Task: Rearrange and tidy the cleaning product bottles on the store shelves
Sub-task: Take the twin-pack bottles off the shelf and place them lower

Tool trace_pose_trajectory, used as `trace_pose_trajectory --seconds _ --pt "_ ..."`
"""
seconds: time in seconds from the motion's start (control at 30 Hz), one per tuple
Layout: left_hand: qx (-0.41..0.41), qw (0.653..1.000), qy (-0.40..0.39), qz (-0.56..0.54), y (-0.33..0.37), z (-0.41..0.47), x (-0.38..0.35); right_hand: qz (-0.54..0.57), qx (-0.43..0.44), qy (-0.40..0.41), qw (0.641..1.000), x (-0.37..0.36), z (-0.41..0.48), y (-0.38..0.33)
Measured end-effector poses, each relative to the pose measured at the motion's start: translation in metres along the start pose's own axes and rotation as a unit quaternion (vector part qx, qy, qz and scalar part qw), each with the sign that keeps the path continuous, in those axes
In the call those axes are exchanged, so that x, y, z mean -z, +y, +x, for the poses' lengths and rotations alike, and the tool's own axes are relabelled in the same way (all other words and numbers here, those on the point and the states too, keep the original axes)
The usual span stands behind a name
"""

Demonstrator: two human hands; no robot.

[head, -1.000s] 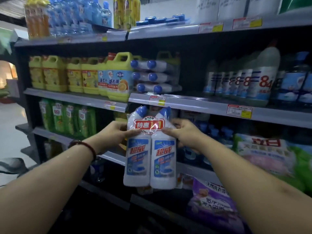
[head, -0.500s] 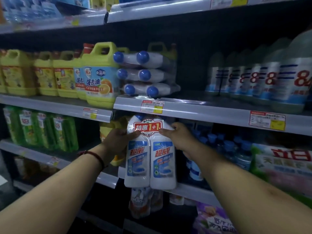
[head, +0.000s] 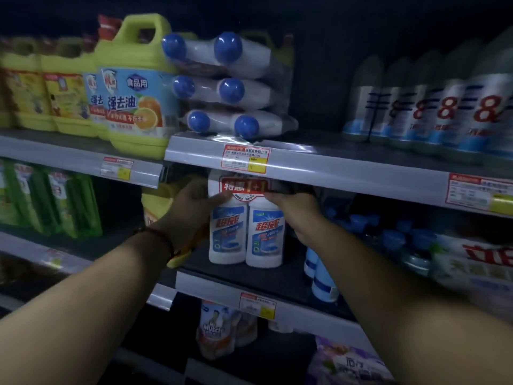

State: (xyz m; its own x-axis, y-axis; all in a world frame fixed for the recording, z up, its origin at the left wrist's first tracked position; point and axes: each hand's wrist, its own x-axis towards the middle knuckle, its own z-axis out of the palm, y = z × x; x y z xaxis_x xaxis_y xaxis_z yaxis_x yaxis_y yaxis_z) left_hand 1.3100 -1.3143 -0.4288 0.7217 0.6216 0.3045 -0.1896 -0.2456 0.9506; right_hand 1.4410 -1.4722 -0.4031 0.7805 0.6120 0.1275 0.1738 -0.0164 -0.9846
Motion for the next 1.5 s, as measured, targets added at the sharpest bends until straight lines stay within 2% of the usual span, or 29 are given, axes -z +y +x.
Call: trace_pose_trajectory --seconds 0.07,0.17,0.3,0.4,0.6,0.8,1.03,1.17,1.33,1.5 --pt "-0.027 0.999 -0.016 0.000 -0.017 -0.001 0.005 -0.029 0.035 0.031 0.998 -0.002 -0.002 0.014" --pt "-0.020 0.996 -0.022 0.081 -0.044 -0.008 0.006 -0.123 0.071 0.063 0.988 -0.015 -0.007 0.038" --pt "-0.040 0.984 0.061 0.161 -0.078 -0.026 -0.014 -0.203 0.068 0.086 0.973 -0.028 -0.018 0.081" --pt "-0.054 0.983 0.099 0.146 -0.091 -0.032 -0.024 -0.263 0.041 0.059 0.962 -0.027 -0.030 0.111" --pt "-0.050 0.985 0.096 0.136 -0.095 -0.028 -0.036 -0.348 0.059 0.055 0.934 -0.023 -0.044 0.133" --pt "-0.068 0.973 0.103 0.196 -0.099 -0.023 -0.058 -0.355 0.041 0.074 0.931 -0.017 -0.047 0.129" --pt "-0.054 0.977 0.078 0.190 -0.104 -0.018 -0.083 -0.456 0.046 0.050 0.887 -0.015 -0.056 0.140" --pt "-0.044 0.974 0.048 0.217 -0.107 -0.011 -0.103 -0.441 0.027 0.059 0.895 -0.010 -0.052 0.137" --pt "-0.069 0.967 0.015 0.244 -0.108 0.005 -0.134 -0.398 0.045 0.052 0.915 -0.009 -0.044 0.147" --pt "-0.022 0.956 0.043 0.289 -0.110 0.014 -0.154 -0.361 0.022 0.051 0.931 -0.002 -0.033 0.148"
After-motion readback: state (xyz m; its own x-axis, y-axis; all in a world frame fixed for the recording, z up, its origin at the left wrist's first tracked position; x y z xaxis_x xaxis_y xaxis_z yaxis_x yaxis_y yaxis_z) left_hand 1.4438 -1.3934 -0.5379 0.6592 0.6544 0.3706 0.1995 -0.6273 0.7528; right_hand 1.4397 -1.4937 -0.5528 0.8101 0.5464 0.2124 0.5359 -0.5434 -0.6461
